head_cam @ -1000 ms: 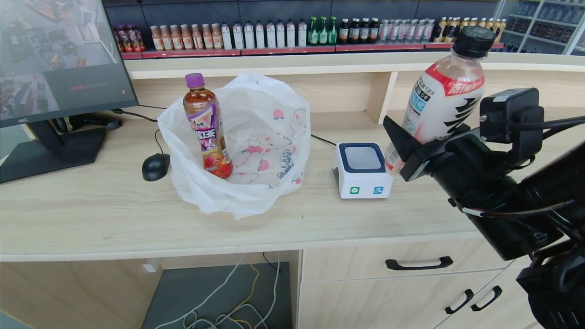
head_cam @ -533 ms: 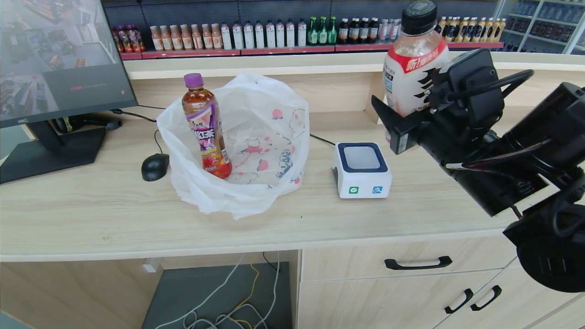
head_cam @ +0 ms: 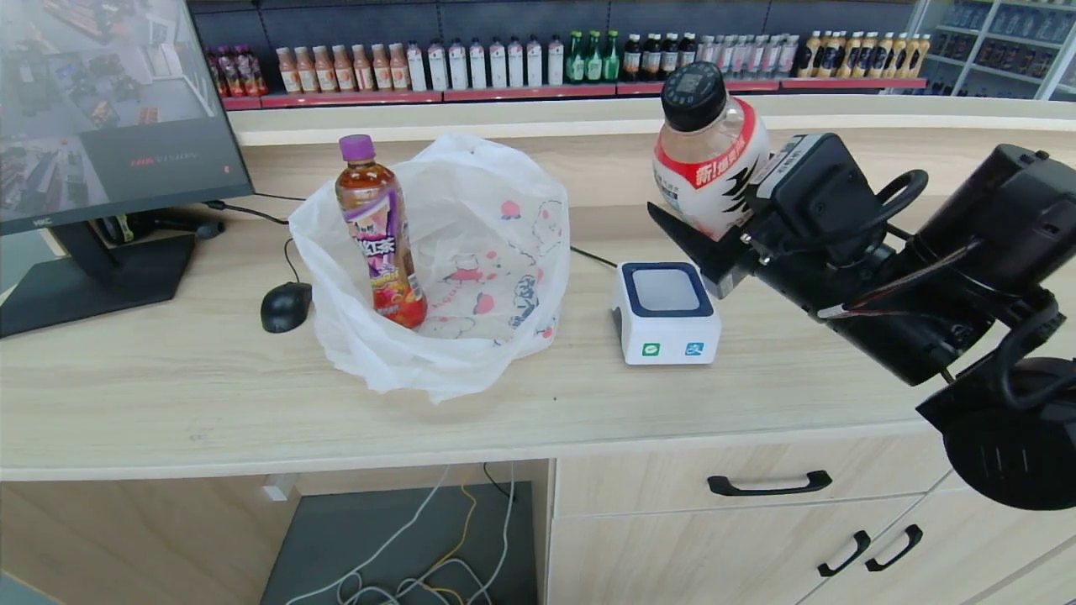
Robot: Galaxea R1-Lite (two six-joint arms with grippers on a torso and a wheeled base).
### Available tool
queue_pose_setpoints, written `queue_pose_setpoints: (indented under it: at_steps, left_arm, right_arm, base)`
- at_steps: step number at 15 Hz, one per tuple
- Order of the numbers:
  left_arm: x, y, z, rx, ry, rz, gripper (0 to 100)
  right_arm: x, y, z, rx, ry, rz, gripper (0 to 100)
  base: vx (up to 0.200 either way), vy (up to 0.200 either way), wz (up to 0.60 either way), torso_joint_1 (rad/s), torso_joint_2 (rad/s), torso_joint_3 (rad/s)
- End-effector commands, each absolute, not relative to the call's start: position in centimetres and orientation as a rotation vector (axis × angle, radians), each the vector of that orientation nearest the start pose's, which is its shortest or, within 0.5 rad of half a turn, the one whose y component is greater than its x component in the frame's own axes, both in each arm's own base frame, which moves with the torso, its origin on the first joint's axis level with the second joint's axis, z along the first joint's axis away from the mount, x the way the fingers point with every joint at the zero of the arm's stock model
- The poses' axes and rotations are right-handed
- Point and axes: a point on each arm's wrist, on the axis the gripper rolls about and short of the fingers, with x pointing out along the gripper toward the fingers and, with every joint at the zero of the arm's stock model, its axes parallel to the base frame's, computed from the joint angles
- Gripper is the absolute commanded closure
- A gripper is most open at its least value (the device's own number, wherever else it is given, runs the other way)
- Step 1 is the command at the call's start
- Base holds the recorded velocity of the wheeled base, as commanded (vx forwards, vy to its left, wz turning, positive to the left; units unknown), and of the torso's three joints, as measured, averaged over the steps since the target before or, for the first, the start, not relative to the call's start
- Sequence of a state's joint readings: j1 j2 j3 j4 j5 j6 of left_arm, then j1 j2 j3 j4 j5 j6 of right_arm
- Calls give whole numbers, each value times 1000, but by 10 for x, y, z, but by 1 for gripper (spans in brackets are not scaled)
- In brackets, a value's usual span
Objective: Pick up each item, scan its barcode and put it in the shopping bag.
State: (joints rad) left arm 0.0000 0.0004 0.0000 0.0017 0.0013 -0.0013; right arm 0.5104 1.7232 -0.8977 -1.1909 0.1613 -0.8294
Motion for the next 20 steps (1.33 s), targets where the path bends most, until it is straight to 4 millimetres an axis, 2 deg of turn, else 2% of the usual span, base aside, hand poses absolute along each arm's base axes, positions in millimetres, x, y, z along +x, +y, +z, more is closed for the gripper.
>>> queue_pose_setpoints:
  at_steps: [1,3,5,10,20]
  left_arm:
    - [-23,0,75,-2,2,2,0]
    - [-23,0,75,-2,2,2,0]
    - [-23,0,75,-2,2,2,0]
    - [-23,0,75,-2,2,2,0]
    - [-23,0,75,-2,2,2,0]
  right_arm:
    - [283,146,261,-765,-638,478,100]
    - [292,138,263,-803,-647,515,100]
    - [307,134,254,-867,-664,566,100]
    - [330,145,232,-924,-697,687,100]
    - [335,144,225,-964,-706,700,100]
  base:
    - [0,0,0,0,0,0]
    - [0,0,0,0,0,0]
    - [0,0,0,0,0,0]
    - [0,0,0,0,0,0]
    - [0,0,0,0,0,0]
